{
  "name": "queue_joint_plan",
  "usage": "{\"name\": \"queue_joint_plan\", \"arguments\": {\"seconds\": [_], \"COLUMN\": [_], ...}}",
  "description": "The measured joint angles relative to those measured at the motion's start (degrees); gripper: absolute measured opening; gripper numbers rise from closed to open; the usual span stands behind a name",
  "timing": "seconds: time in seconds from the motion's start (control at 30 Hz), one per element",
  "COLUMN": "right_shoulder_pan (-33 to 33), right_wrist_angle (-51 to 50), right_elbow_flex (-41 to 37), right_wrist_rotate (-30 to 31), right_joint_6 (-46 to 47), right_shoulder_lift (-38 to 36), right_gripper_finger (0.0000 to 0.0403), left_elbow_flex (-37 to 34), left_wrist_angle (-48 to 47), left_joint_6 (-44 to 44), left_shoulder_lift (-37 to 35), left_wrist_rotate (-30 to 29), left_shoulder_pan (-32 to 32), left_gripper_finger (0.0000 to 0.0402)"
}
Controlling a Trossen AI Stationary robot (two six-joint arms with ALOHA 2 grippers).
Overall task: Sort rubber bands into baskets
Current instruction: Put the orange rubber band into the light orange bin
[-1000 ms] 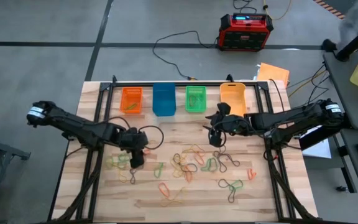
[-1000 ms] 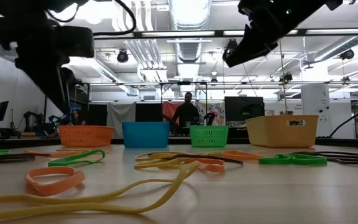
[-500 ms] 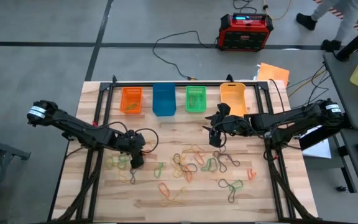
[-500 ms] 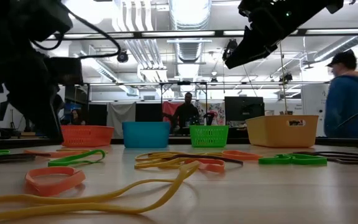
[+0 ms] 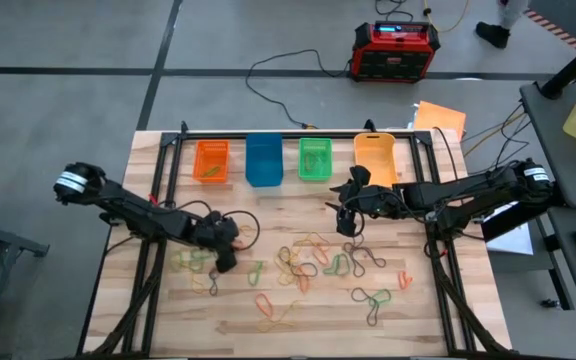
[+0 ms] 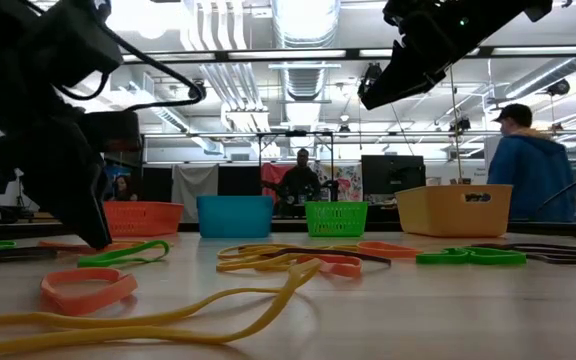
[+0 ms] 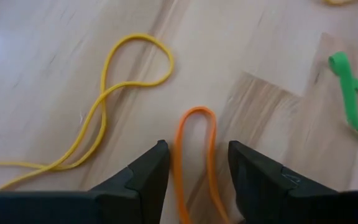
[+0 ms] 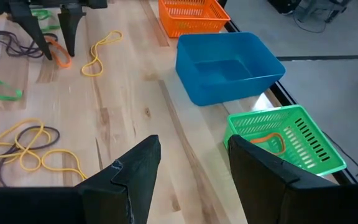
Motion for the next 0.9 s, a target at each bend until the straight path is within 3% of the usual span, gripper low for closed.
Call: {"name": "queue_joint_plan", "arguments": {"seconds": [0.27, 0.57, 0.73, 0.9], "right_shoulder_pan": [0.00, 0.00, 0.00, 0.00], "right_wrist_angle": [-0.07, -0.04, 0.77, 7.33], "right_elbow_flex": [0.00, 0.00, -0.35, -1.98], "right_wrist_rotate": [-0.01, -0.02, -1.06, -6.83], "right_joint_6": [-0.02, -0.97, -1.84, -4.29], "right_shoulder_lift": [0.00, 0.00, 0.00, 1.27], "right_gripper_finger": [0.0185, 0.0185, 0.0185, 0.0185], "left_elbow_flex": [5.11, 5.26, 5.60, 7.50], "left_wrist_angle": [-6.11, -5.60, -5.28, -4.13], "left_joint_6": [1.41, 2.59, 7.01, 14.30], "left_shoulder_lift": [5.39, 5.75, 2.86, -3.71], "left_wrist_rotate": [-3.53, -3.32, -6.46, -13.57], "left_shoulder_pan": [-2.10, -2.65, -2.92, -2.91], "left_gripper_finger": [0.0138, 0.0009, 0.0002, 0.0001]}}
